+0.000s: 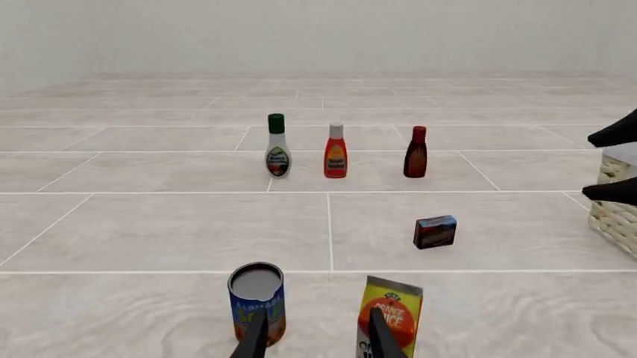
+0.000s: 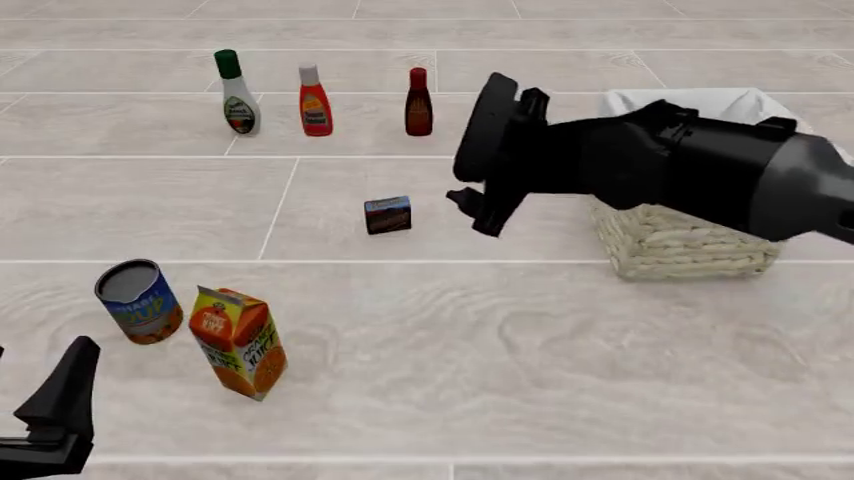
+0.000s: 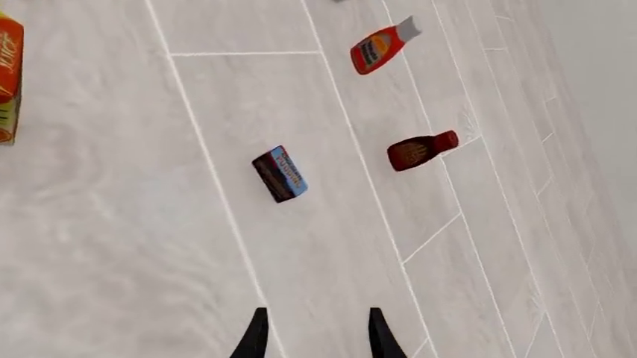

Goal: Pick the chocolate pudding and place it in the basket.

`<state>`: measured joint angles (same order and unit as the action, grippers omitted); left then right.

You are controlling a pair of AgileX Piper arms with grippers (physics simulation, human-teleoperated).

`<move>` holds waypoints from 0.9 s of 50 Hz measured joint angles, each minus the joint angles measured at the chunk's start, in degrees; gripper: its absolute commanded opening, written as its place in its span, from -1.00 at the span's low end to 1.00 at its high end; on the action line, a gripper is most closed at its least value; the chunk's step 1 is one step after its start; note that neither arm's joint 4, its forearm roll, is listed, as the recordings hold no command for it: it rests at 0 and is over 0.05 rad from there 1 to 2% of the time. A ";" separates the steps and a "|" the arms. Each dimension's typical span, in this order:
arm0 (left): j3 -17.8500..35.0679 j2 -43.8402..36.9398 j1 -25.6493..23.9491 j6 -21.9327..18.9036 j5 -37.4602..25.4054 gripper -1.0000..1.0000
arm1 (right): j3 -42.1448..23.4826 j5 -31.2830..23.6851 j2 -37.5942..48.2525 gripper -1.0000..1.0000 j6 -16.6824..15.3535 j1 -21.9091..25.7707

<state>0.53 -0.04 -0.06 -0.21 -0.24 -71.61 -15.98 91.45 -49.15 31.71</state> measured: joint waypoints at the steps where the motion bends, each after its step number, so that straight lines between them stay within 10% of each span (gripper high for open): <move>1: 0.00 0.00 0.00 0.00 0.01 1.00 | -0.78 -0.35 0.60 1.00 -0.45 0.04; 45: -0.06 -0.01 0.00 0.02 0.04 1.00 | -39.97 -21.70 28.38 1.00 -13.42 -1.12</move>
<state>0.47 -0.05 -0.06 -0.19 -0.20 -111.58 -37.68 119.83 -62.57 30.59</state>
